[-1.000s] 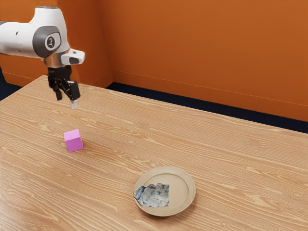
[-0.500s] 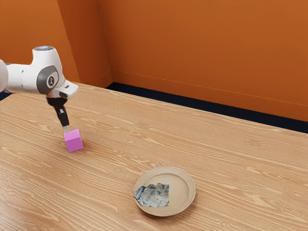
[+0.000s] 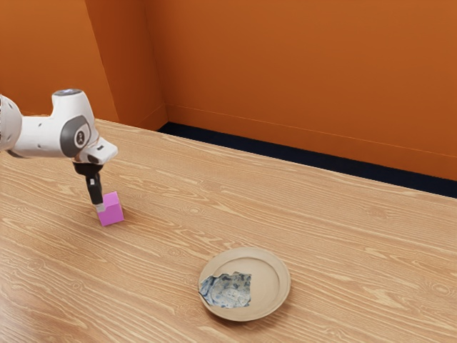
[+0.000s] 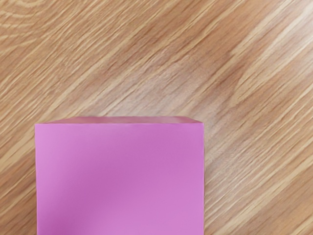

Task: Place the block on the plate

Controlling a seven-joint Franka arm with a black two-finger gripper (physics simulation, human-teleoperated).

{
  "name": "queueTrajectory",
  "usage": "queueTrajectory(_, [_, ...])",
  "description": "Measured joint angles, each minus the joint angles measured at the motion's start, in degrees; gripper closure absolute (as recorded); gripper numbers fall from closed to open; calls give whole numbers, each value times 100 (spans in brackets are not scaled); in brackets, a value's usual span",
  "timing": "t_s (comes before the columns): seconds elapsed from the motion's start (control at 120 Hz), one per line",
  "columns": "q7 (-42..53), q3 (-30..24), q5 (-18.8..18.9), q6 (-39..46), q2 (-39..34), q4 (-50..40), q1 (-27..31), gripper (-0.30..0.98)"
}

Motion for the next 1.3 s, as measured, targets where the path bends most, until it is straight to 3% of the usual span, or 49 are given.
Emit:
queueTrajectory(0.4, [323,3,-82,439,387,37,9,0])
queueTrajectory(0.567, [378,3,-63,545,401,42,10,29])
queueTrajectory(0.817, [437,4,-3,605,217,22,-22,28])
queueTrajectory(1.3, [466,4,-57,304,-1126,-791,-1345,28])
